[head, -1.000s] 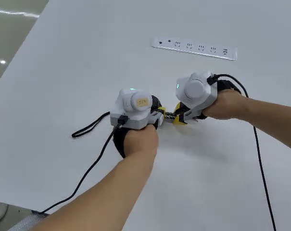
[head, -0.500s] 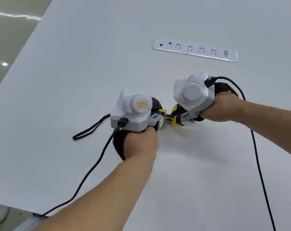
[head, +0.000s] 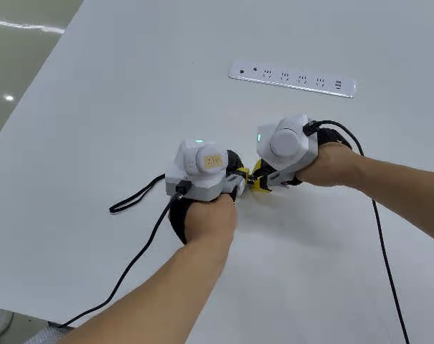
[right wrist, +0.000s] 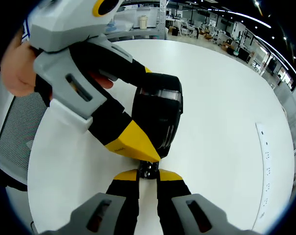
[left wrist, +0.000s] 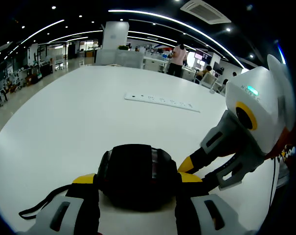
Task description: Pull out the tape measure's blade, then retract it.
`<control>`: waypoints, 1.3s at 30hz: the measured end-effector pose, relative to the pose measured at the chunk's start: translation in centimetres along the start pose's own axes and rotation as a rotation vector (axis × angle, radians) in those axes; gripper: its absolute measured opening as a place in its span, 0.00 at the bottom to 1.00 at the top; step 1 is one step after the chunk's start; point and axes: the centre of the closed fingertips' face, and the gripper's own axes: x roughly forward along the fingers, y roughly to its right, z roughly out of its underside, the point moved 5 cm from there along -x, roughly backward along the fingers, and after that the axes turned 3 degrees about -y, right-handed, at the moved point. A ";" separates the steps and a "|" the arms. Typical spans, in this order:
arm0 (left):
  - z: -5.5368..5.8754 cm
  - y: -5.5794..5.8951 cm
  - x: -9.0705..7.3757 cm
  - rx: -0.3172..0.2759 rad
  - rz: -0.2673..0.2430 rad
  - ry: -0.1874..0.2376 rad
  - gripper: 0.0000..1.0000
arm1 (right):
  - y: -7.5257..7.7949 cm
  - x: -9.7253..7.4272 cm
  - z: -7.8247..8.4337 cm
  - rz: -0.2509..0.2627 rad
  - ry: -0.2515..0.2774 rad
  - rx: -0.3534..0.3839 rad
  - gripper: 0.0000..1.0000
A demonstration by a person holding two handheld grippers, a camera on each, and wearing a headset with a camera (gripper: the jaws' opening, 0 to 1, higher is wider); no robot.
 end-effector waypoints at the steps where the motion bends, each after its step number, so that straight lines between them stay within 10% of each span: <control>1: 0.0 0.0 0.0 -0.001 0.001 0.001 0.60 | 0.0 0.0 -0.1 0.001 0.001 -0.005 0.12; 39: 0.0 0.0 0.0 -0.009 0.004 0.004 0.59 | 0.3 0.5 -0.7 0.034 0.011 -0.068 0.12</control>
